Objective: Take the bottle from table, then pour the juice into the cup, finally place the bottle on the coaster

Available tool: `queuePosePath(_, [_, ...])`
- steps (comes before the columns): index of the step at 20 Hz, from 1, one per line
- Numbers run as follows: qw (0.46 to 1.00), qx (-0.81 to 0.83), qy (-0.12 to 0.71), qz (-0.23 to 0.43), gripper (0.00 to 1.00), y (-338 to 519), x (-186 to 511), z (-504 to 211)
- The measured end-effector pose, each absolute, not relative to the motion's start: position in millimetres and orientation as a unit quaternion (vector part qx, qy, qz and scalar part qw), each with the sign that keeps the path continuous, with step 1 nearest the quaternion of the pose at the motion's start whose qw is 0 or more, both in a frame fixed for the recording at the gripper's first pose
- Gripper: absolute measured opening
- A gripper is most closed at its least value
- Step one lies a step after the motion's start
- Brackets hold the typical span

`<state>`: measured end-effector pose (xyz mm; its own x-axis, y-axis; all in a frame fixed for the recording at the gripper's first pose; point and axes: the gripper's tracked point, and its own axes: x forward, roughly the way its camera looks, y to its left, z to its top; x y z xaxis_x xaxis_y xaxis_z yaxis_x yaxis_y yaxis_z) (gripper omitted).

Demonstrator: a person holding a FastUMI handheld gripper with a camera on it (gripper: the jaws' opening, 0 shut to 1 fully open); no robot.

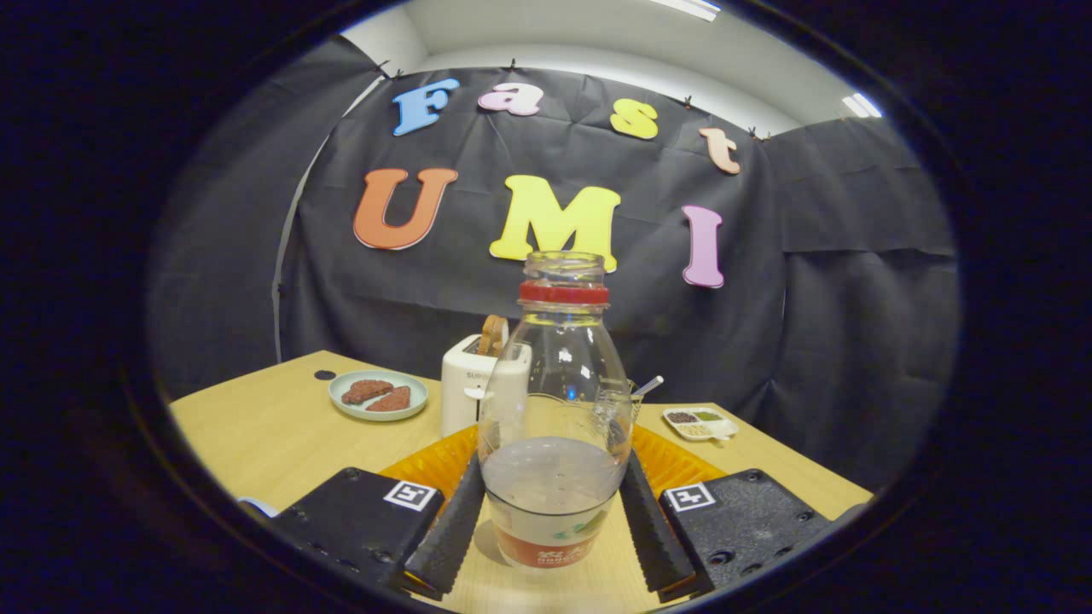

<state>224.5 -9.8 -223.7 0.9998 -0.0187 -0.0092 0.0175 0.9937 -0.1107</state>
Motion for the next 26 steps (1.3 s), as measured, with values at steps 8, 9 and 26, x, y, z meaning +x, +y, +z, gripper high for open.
queuePosePath(8, [0.999,-0.043,-0.004,-0.002,0.83,-6.1,259.6,-264.1])
queuePosePath(9, [0.999,-0.043,-0.003,0.000,0.83,-7.3,261.7,-268.1])
queuePosePath(26, [1.000,-0.008,0.008,0.000,1.00,-14.1,247.7,-272.3])
